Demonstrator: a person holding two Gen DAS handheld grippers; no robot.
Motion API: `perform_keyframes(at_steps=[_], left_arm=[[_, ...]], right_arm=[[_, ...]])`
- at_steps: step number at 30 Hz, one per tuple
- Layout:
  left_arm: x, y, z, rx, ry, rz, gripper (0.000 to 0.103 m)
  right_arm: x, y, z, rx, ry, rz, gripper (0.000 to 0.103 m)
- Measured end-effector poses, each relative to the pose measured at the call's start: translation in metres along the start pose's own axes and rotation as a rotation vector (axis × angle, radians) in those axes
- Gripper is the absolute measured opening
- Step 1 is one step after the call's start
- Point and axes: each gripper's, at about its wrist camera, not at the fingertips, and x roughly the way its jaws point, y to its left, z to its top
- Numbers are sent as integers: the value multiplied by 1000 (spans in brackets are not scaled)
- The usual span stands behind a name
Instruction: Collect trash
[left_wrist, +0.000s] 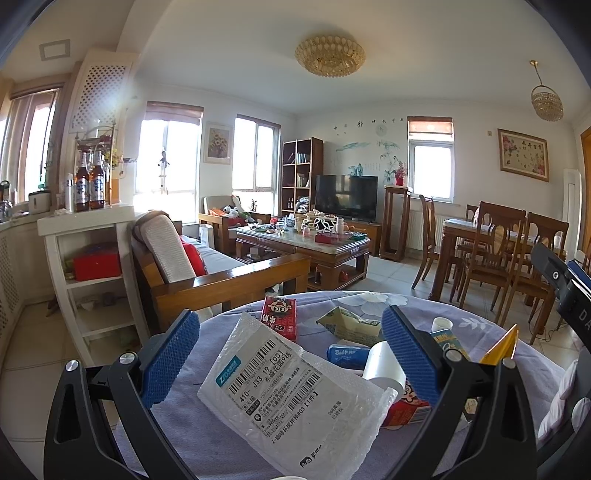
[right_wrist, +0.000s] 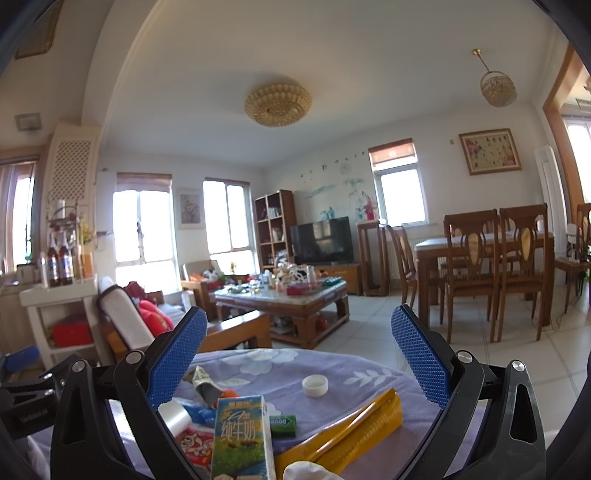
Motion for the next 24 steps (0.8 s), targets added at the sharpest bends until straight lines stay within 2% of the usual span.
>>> perform_keyframes(at_steps=[19,24], left_arm=[[0,-2,0,3,7,-5,98],[6,-1,-1,-2,49,-53,98]], right_arm=[[1,-2,-5,30,7,-3,98],[0,-5,-3,47,11,-8,98]])
